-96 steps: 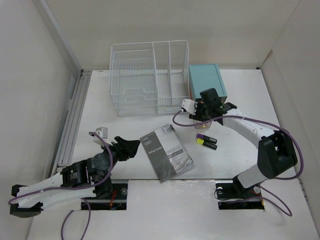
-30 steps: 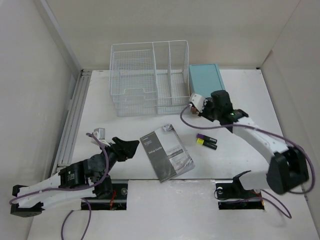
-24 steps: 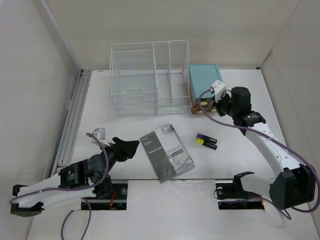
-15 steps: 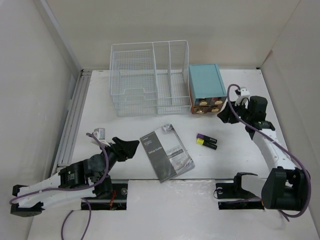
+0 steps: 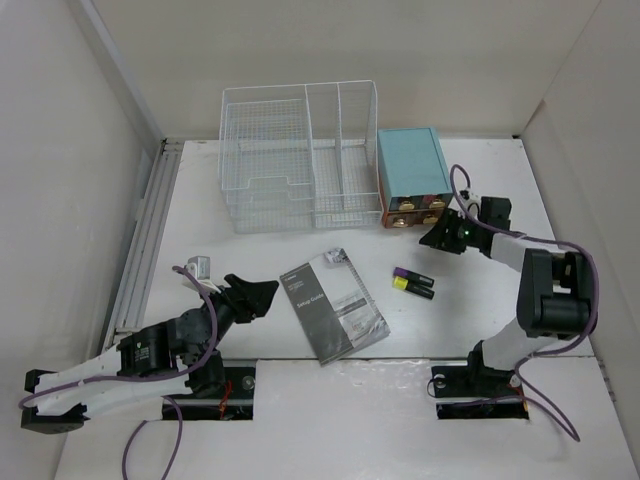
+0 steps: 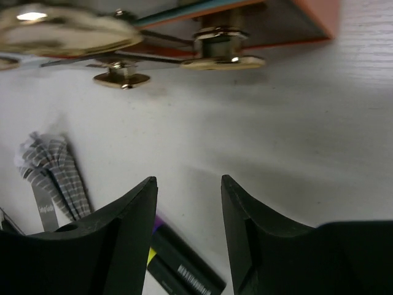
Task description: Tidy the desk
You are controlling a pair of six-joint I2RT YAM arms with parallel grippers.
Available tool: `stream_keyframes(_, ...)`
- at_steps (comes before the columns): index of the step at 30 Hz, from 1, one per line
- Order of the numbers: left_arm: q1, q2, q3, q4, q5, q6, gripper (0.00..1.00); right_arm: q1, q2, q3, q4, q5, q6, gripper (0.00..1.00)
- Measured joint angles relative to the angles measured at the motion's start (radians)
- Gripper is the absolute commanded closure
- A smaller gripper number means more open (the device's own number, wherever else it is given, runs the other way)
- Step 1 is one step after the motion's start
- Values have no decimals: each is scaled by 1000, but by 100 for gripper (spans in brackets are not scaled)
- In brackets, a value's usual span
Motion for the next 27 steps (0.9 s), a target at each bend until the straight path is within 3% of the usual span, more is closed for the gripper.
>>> stream_keyframes(15, 0, 0, 0, 0, -3, 0, 36, -7, 150, 67, 257, 66, 192, 47)
stream_keyframes(27, 0, 0, 0, -1, -4, 0, 36, -10, 171, 68, 270, 76, 214, 46)
